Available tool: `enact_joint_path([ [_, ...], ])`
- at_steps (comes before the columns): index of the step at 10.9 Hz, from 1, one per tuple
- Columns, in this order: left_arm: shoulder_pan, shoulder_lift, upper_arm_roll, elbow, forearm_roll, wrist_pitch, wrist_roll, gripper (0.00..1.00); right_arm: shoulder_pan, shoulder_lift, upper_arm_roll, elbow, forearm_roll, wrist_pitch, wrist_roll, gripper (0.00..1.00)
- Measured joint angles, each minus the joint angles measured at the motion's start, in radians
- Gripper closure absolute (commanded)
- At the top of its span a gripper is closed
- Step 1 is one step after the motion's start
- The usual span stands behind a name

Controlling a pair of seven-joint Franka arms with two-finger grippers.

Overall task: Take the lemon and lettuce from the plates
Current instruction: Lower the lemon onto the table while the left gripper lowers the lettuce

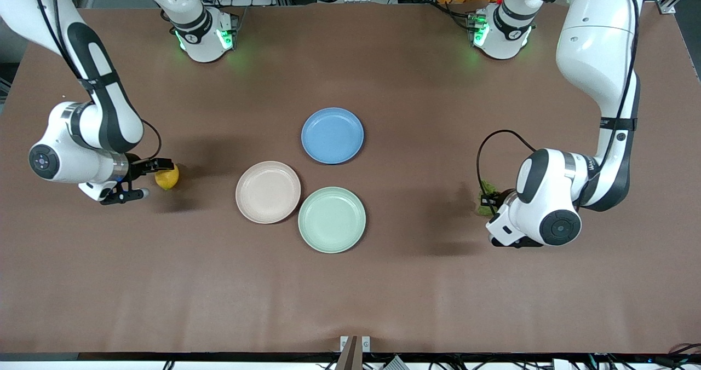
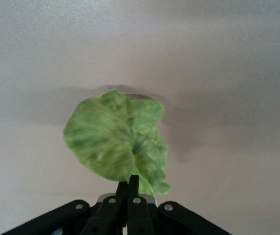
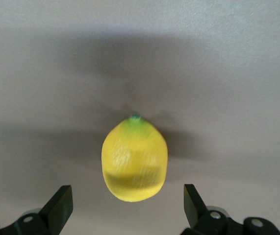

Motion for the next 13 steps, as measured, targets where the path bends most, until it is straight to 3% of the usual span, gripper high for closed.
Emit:
enact_joint_path([
  [1, 0.0, 0.0, 0.0, -0.003, 0.005, 0.0, 0.0, 0.0, 0.0, -0.016, 0.0, 0.0, 0.0, -0.013, 0.0, 0.0],
  [10, 0.004, -0.006, 0.0, 0.003, 0.008, 0.0, 0.016, 0.0, 0.113, -0.145, 0.018, -0.002, 0.003, -0.091, 0.236, 0.0],
  [13, 0.008, -0.019, 0.0, 0.009, 0.04, 0.0, 0.016, 0.0, 0.14, -0.192, 0.018, -0.057, 0.003, -0.082, 0.246, 0.0],
])
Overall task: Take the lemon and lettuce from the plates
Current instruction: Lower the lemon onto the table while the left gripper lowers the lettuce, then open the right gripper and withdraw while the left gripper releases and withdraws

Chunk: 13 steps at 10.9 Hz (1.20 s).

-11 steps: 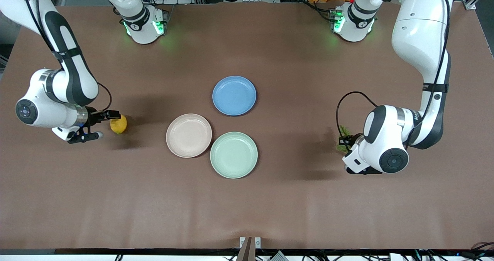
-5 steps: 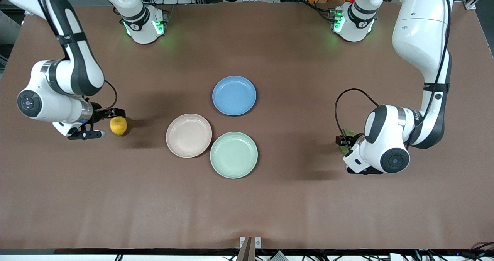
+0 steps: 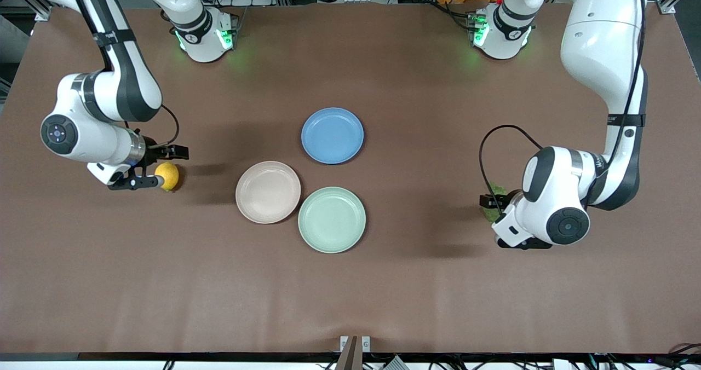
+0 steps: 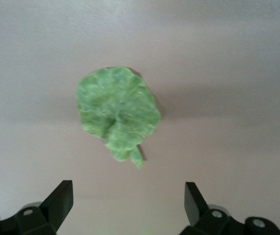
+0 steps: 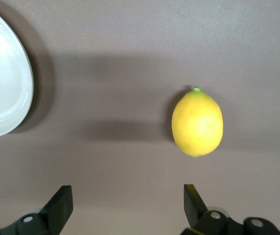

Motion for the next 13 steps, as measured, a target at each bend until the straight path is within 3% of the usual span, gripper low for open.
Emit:
enact_joint_path([
  [8, 0.012, -0.093, -0.001, 0.023, 0.027, 0.007, 0.053, 0.0, 0.0, -0.133, -0.003, -0.116, 0.0, 0.025, 0.0, 0.0],
  [13, 0.076, -0.195, -0.005, 0.029, 0.027, 0.013, 0.102, 0.0, -0.003, -0.213, -0.01, -0.046, 0.0, 0.016, 0.0, 0.0],
])
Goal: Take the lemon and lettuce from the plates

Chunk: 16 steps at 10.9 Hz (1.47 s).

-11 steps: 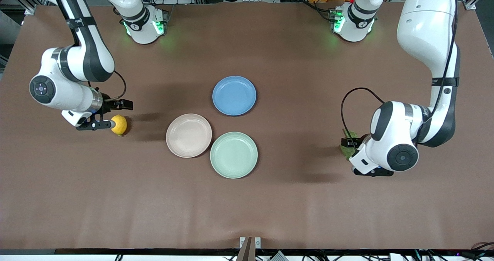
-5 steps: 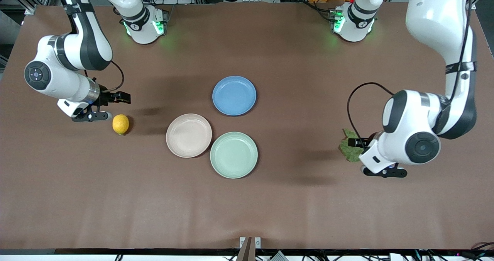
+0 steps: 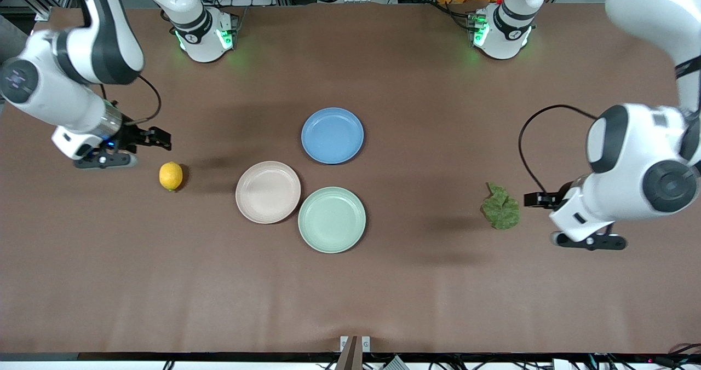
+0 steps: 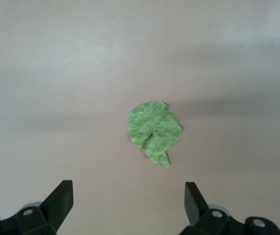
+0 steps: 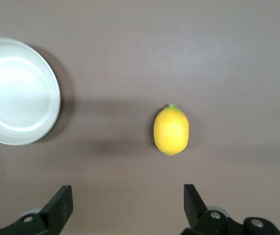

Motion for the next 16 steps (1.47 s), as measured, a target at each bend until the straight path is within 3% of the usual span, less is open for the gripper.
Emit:
enact_joint_path([
  [9, 0.048, -0.245, -0.009, -0.003, -0.054, -0.067, 0.019, 0.0, -0.039, -0.025, -0.009, 0.565, -0.049, -0.459, -0.001, 0.0],
  [16, 0.048, -0.321, -0.012, -0.005, -0.098, -0.169, 0.019, 0.0, -0.04, 0.01, -0.004, 0.617, -0.049, -0.484, -0.001, 0.0],
])
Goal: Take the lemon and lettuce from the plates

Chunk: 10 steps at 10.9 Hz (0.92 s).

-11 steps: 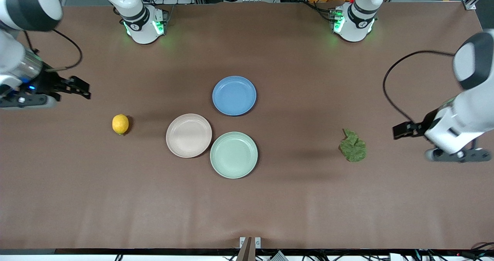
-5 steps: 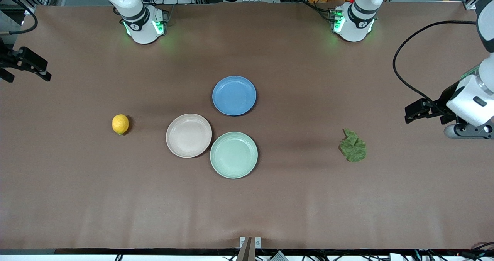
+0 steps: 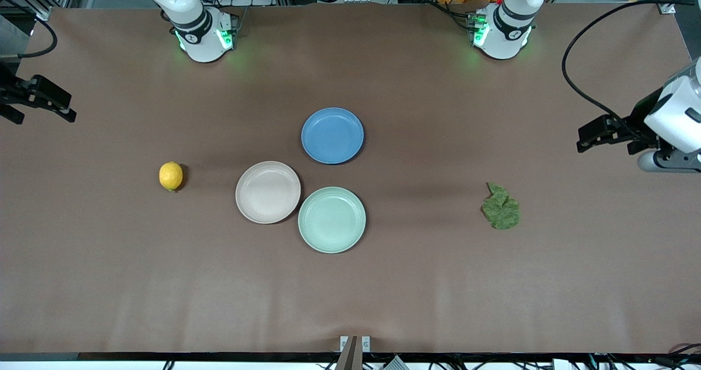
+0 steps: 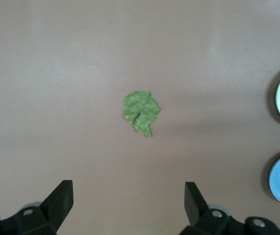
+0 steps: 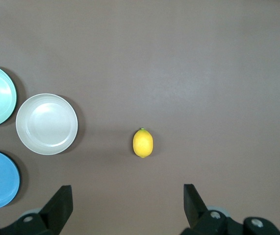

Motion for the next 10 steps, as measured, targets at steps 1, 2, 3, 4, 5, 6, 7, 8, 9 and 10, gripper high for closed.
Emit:
enact_joint_path([
  [1, 0.0, -0.005, 0.0, -0.001, -0.007, -0.009, 0.0, 0.0, 0.0, 0.007, 0.0, 0.0, 0.0, -0.004, 0.0, 0.0],
  [2, 0.0, -0.008, -0.001, -0.002, -0.009, -0.011, 0.0, 0.0, 0.0, 0.011, 0.0, 0.0, 0.0, -0.013, 0.0, 0.0],
  [3, 0.0, -0.009, -0.002, -0.003, -0.009, -0.011, 0.0, 0.0, -0.001, 0.012, -0.001, 0.0, 0.0, -0.02, 0.001, 0.0],
  [4, 0.0, -0.011, -0.003, -0.008, -0.009, -0.013, 0.0, 0.0, -0.002, 0.012, -0.002, 0.0, 0.0, -0.023, 0.001, 0.0],
  [5, -0.001, -0.012, -0.005, -0.016, -0.009, -0.013, 0.0, 0.0, -0.003, 0.012, -0.002, 0.0, 0.0, -0.025, 0.005, 0.0],
  [6, -0.002, -0.012, -0.006, -0.024, -0.009, -0.013, 0.0, 0.0, -0.003, 0.012, -0.002, 0.0, 0.0, -0.029, 0.013, 0.0],
  [7, -0.002, -0.012, -0.006, -0.031, -0.012, -0.013, 0.0, 0.0, -0.003, 0.012, -0.001, 0.0, 0.0, -0.031, 0.017, 0.0],
  [8, -0.002, -0.012, -0.006, -0.034, -0.013, -0.013, 0.0, 0.0, -0.003, 0.012, -0.001, 0.0, 0.0, -0.032, 0.019, 0.0],
  [9, -0.002, -0.012, -0.006, -0.034, -0.013, -0.011, 0.0, 0.0, -0.003, 0.012, -0.001, 0.0, 0.0, -0.034, 0.02, 0.0],
  [10, -0.002, -0.012, -0.006, -0.034, -0.013, -0.01, 0.0, 0.0, -0.003, 0.012, -0.001, 0.0, 0.0, -0.036, 0.02, 0.0],
])
